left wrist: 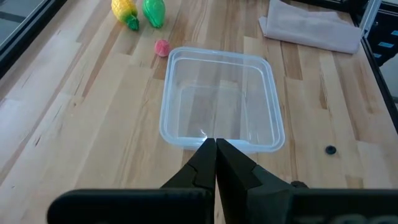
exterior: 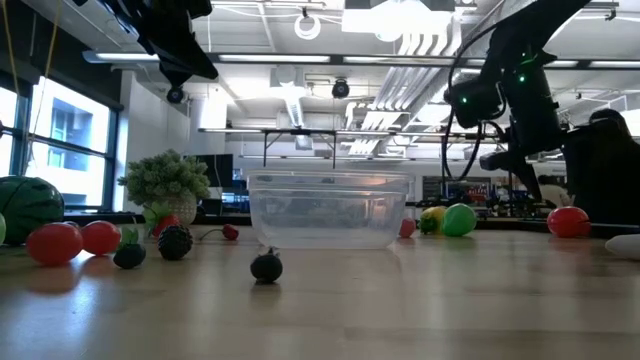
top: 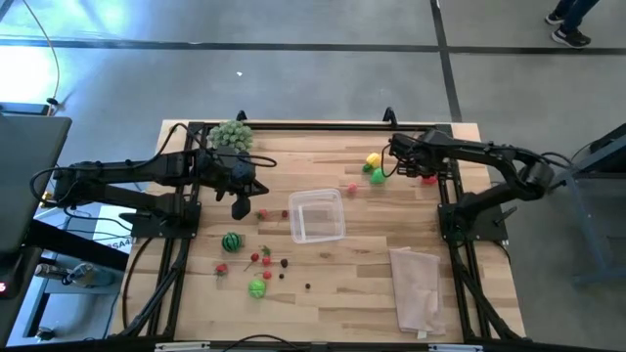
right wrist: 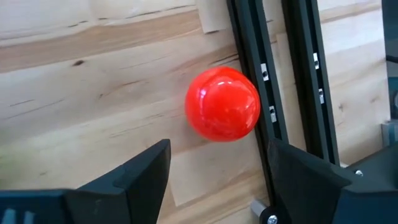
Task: Pick and placing Produce into tupperware
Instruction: Put the red tomato into the transparent bin
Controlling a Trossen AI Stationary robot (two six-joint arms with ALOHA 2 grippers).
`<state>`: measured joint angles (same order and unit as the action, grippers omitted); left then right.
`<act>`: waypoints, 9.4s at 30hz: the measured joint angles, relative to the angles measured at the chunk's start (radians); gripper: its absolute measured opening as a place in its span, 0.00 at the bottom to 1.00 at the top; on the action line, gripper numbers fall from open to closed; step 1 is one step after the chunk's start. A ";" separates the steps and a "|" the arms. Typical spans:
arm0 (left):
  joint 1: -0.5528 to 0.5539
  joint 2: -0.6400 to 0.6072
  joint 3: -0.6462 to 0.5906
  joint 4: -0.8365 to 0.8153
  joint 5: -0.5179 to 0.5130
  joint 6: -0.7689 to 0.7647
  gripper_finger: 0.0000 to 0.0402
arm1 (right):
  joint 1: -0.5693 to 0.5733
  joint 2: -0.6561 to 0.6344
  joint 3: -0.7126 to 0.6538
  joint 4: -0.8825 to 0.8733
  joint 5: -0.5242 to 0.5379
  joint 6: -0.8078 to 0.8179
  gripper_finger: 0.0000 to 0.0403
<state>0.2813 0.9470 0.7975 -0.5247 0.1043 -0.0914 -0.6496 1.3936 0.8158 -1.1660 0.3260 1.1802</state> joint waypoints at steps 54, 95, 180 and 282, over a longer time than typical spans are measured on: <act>0.000 0.000 0.000 0.000 0.000 0.000 0.00 | -0.175 0.021 -0.151 0.354 0.013 -0.031 0.65; 0.000 0.000 0.000 0.000 0.000 0.000 0.00 | -0.098 0.021 -0.150 0.473 0.117 0.032 0.65; 0.000 0.000 0.000 0.000 0.000 0.000 0.00 | -0.110 0.103 -0.242 0.671 0.228 0.117 0.73; 0.000 0.000 0.000 0.000 0.000 0.000 0.00 | 0.637 0.501 0.367 0.905 -0.318 -1.006 0.62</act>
<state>0.2810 0.9474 0.7979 -0.5247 0.1043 -0.0911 -0.0124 1.8942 1.1824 -0.2606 0.0083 0.1745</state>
